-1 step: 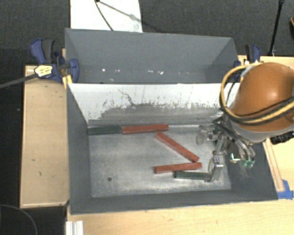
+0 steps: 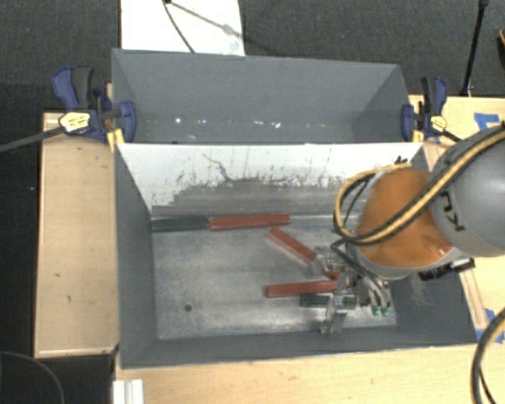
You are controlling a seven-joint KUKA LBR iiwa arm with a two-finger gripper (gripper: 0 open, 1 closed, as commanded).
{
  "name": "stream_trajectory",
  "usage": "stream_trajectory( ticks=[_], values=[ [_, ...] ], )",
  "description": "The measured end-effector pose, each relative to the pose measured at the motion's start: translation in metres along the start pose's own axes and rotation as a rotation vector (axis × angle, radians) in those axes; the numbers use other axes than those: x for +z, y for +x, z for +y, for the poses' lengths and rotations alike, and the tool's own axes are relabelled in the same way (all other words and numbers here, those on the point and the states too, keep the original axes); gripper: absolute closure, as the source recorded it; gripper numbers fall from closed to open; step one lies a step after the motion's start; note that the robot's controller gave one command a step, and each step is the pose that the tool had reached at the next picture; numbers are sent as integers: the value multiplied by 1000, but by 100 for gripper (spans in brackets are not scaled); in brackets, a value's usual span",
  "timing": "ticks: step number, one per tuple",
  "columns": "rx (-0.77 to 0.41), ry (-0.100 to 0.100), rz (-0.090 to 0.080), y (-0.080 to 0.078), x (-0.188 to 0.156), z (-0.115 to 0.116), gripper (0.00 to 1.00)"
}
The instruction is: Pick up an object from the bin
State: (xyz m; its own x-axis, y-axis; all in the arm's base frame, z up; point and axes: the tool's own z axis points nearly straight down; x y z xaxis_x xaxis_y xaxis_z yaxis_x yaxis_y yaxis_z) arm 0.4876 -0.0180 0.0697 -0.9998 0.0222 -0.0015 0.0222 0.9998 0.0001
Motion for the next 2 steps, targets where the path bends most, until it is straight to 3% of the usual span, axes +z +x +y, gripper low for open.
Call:
stream_trajectory(
  ticks=[1, 2],
  values=[
    [-1, 0, -1, 0, -2, 0, 100],
    [-4, 0, -9, -11, -139, 2, 100]
  ],
)
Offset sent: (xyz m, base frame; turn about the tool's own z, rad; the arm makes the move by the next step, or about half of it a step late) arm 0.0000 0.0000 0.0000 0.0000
